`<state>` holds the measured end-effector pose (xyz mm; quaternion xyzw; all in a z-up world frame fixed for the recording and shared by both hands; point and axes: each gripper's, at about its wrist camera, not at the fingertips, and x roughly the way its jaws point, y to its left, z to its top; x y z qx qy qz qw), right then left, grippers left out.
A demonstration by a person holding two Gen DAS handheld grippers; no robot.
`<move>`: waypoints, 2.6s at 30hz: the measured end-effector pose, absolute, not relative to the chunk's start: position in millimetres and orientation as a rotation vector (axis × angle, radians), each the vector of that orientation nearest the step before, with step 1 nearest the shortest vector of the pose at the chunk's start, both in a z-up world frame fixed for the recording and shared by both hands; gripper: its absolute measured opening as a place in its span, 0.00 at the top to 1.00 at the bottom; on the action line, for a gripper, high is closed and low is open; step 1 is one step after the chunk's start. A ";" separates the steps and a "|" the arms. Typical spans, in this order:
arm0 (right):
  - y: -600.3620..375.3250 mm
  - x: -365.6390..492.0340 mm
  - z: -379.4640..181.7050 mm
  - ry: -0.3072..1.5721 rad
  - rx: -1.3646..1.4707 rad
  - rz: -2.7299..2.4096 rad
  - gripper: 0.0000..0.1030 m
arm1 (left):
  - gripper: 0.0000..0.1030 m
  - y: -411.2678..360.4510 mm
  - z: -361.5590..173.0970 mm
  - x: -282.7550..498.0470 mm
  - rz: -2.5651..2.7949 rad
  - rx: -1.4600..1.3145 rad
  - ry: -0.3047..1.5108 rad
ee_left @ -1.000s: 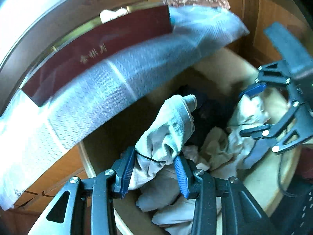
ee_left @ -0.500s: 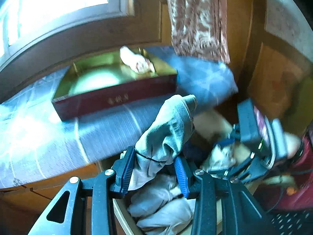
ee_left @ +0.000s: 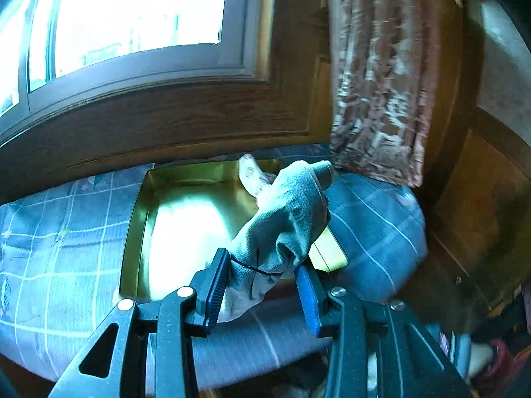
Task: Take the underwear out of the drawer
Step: 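Lift the grey-blue garment with the left tool and carry it over the box, then release the grey-blue garment in the box and return the left tool to the drawer, then grasp a cream rolled garment in the drawer with the right tool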
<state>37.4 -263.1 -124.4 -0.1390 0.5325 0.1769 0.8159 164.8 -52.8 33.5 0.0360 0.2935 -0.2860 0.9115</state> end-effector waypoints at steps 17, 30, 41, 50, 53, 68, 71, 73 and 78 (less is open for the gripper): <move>-263.9 34.1 -121.5 1.130 -0.284 0.395 0.31 | 0.61 -113.3 -12.7 331.1 -0.478 -0.205 0.893; -256.8 37.5 -127.7 1.151 -0.318 0.372 0.31 | 0.50 -128.5 -35.0 362.3 -0.448 -0.249 0.919; -255.8 37.3 -128.3 1.153 -0.321 0.371 0.30 | 0.33 -106.6 -6.1 333.0 -0.450 -0.180 0.795; -255.9 37.3 -128.8 1.152 -0.319 0.374 0.30 | 0.33 -82.5 19.0 270.6 -0.483 -0.046 0.674; -255.7 37.3 -128.9 1.152 -0.319 0.374 0.30 | 0.33 -71.0 21.7 239.6 -0.510 -0.008 0.636; -257.0 43.0 -133.8 1.279 -0.371 0.460 0.31 | 0.33 -25.8 -51.6 78.6 -0.631 0.309 0.669; -262.8 47.0 -131.3 1.307 -0.361 0.463 0.33 | 0.33 -29.6 -83.0 62.1 -0.633 0.383 0.730; -267.3 49.0 -128.8 1.312 -0.371 0.447 0.33 | 0.33 -33.0 -103.4 57.9 -0.632 0.409 0.783; -265.6 51.3 -128.6 1.336 -0.452 0.406 0.36 | 0.33 -47.3 -144.5 51.4 -0.627 0.473 0.862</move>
